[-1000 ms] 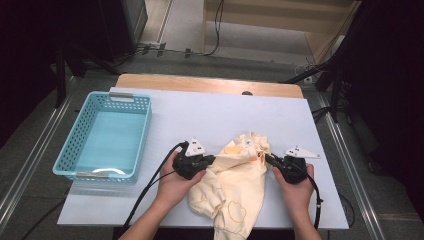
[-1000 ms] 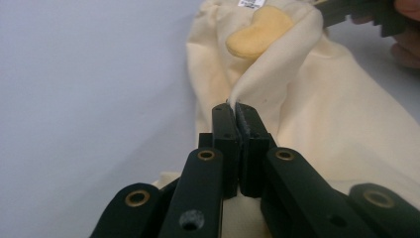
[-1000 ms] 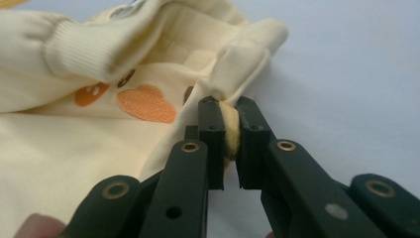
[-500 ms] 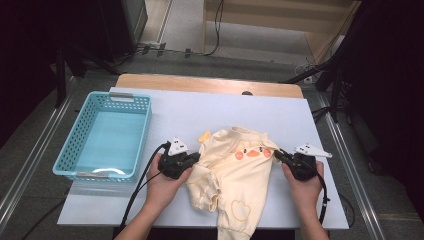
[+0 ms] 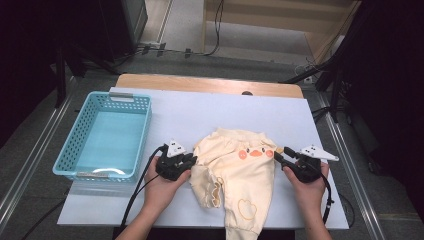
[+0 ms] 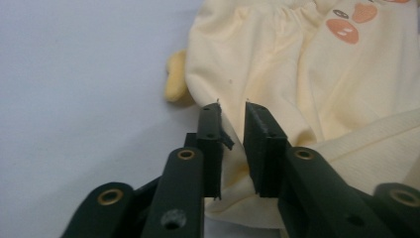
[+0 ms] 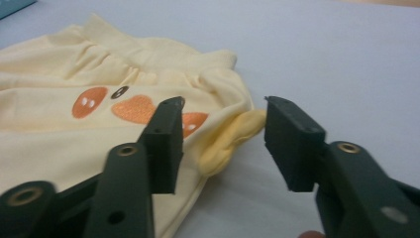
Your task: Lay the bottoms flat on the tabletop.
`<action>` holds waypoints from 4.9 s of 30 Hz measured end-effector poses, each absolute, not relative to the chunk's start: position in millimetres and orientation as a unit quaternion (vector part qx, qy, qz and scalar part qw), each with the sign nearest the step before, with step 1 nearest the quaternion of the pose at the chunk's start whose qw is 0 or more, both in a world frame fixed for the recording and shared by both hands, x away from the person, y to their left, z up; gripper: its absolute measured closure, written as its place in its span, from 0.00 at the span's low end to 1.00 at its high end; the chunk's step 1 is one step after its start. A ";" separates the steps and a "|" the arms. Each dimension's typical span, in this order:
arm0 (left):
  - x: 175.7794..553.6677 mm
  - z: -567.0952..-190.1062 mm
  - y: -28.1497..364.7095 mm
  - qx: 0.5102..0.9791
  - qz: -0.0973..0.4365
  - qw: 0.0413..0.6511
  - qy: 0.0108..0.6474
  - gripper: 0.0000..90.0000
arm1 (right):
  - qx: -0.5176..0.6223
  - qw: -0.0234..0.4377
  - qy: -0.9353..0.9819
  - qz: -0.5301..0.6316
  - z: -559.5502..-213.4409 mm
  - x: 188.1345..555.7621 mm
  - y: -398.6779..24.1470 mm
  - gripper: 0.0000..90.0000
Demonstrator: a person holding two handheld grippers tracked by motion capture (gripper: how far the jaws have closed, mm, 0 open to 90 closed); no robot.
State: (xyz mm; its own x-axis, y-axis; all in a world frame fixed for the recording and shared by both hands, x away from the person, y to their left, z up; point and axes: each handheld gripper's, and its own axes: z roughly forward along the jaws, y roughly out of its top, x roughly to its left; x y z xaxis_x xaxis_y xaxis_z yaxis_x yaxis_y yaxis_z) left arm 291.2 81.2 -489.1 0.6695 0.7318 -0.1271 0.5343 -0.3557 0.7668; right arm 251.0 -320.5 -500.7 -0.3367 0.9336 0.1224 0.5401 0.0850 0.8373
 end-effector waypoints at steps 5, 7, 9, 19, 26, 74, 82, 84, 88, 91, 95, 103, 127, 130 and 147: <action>291.7 -491.1 80.9 0.821 0.115 0.405 0.385 0.71 | 0.525 0.211 0.707 0.425 -501.9 238.0 -311.0 0.39; 291.4 -492.3 80.7 0.825 0.114 0.402 0.382 0.71 | 0.514 0.211 0.720 0.416 -503.3 229.8 -302.8 0.37; 291.6 -493.2 80.9 0.827 0.107 0.402 0.378 0.71 | 0.507 0.207 0.731 0.407 -505.8 222.2 -294.4 0.34; 287.1 -499.7 75.3 0.843 0.083 0.393 0.358 0.89 | 0.518 0.187 0.752 0.363 -523.6 215.5 -271.0 0.42; 281.4 -498.7 78.7 0.855 0.070 0.389 0.335 0.99 | 0.496 0.189 0.770 0.354 -523.8 215.0 -266.7 0.84; 304.3 -503.1 68.4 0.834 0.111 0.383 0.382 0.77 | 0.502 0.214 0.745 0.385 -495.2 256.9 -323.7 0.90; 308.8 -506.5 58.9 0.843 0.124 0.364 0.376 0.59 | 0.509 0.184 0.749 0.382 -506.7 277.9 -317.0 0.66; 312.2 -506.2 56.1 0.843 0.125 0.364 0.377 0.58 | 0.507 0.184 0.750 0.383 -506.9 282.7 -314.6 0.65; 322.4 -503.9 48.3 0.840 0.128 0.368 0.378 0.58 | 0.502 0.185 0.752 0.384 -504.2 293.1 -309.7 0.65; 331.6 -504.4 43.8 0.834 0.123 0.374 0.387 0.58 | 0.498 0.183 0.753 0.390 -500.6 301.6 -304.8 0.65; 341.2 -504.4 38.0 0.831 0.119 0.379 0.391 0.58 | 0.495 0.178 0.757 0.387 -502.0 313.0 -296.2 0.65; 349.7 -506.7 31.1 0.838 0.098 0.379 0.381 0.84 | 0.497 0.179 0.773 0.352 -512.3 322.2 -283.7 0.89; 389.5 -503.2 50.7 0.807 0.119 0.387 0.431 0.63 | 0.510 0.181 0.755 0.370 -507.8 343.8 -280.5 0.65; 389.0 -505.8 49.6 0.814 0.105 0.375 0.431 0.69 | 0.509 0.171 0.763 0.358 -512.2 346.5 -281.5 0.72; 412.1 -479.6 45.4 0.808 0.152 0.384 0.420 0.91 | 0.502 0.210 0.751 0.376 -491.1 368.9 -280.3 0.95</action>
